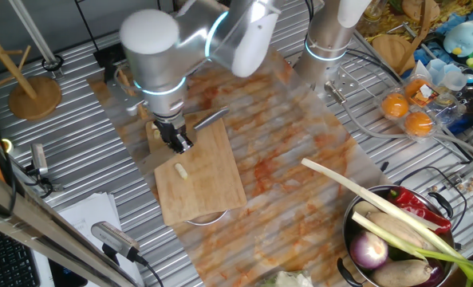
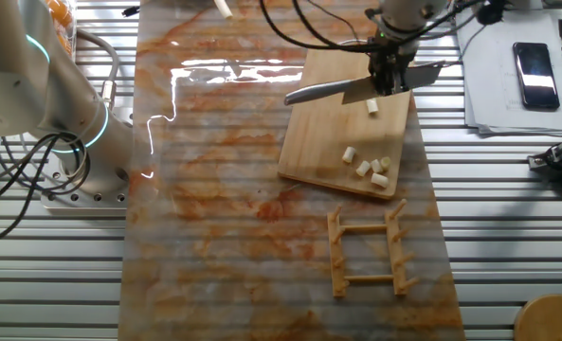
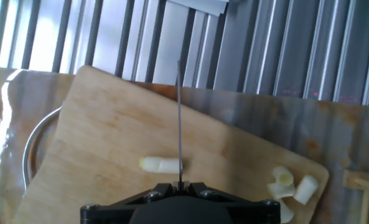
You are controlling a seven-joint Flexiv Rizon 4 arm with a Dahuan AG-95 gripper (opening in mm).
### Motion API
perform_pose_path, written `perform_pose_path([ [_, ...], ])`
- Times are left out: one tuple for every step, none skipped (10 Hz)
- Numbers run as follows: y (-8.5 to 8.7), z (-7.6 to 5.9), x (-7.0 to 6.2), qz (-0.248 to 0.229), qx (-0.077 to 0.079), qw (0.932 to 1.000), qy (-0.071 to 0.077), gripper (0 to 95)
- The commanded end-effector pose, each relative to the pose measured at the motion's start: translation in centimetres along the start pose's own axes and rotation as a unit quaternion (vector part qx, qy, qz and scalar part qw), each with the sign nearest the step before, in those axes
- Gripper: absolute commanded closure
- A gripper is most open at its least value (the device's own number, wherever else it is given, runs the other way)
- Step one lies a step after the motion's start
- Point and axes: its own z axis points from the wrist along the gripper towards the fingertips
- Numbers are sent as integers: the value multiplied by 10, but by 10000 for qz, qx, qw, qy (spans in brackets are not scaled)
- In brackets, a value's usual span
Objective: Chop the scallions
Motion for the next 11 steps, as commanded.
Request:
perform_pose_path([
  [8,8,-5,78,-111,9998,-117,950],
  [15,14,-10,106,-113,9998,-94,950],
  [24,22,-14,118,-56,9999,13,950],
  [30,27,-16,114,-3,9999,-8,950],
  [32,29,-17,163,16,9999,-23,950],
  [32,29,-17,142,14,9999,-22,950],
  [32,29,-16,137,17,9999,-5,950],
  [32,29,-16,126,14,9999,39,950],
  [31,29,-17,116,39,9999,102,950],
  [30,31,-15,100,72,9998,132,950],
  [29,33,-14,85,78,9999,123,950],
])
